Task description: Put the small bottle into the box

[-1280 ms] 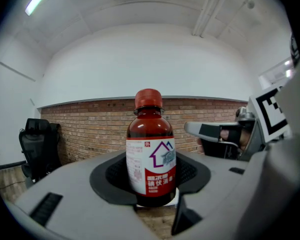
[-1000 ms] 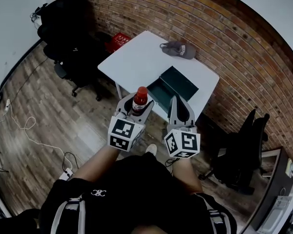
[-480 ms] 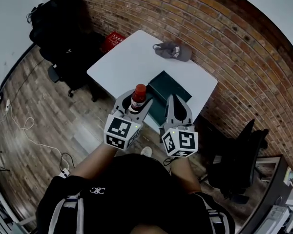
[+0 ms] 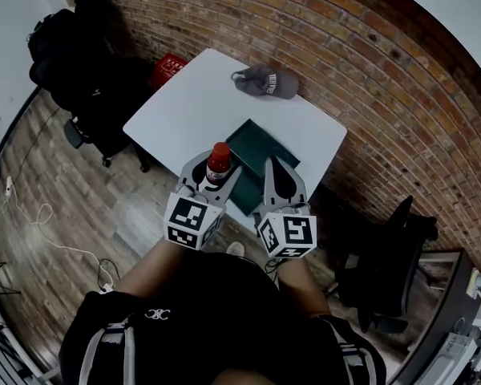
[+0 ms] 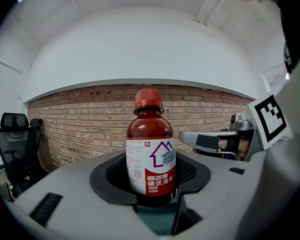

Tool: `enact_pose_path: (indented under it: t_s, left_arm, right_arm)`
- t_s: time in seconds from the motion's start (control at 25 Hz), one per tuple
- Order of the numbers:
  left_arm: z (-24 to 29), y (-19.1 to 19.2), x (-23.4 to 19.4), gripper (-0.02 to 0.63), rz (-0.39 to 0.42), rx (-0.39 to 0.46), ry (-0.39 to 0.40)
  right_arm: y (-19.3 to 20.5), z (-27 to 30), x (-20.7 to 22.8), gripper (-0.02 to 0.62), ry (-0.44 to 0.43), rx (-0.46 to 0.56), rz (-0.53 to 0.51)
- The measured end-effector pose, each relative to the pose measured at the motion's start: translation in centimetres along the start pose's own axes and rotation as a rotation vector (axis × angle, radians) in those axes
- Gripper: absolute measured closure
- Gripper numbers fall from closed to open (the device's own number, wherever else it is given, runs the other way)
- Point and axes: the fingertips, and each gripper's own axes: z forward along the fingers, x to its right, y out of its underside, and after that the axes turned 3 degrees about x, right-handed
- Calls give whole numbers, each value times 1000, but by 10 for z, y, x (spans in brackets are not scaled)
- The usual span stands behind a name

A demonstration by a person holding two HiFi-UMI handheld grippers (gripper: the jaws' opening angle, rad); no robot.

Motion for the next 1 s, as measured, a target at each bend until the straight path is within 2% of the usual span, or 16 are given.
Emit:
enact_pose_path:
  t_s: [0.24,0.48,0.84,1.0]
  left_arm:
    - [10,9,-16,397,25,-2,24]
    - [22,20,-40,397,141,-18,111]
    - [49,52,-65,397,345,-94,341]
    - [56,64,-60,397,436,-120,484]
  right_arm:
    - [8,13,4,566,22,-21,-10]
    - [15,27,4,566,104,-20,-14]
    - [20,42,6,566,300,-20,-20]
    - [23,42,6,566,376,-25,-8]
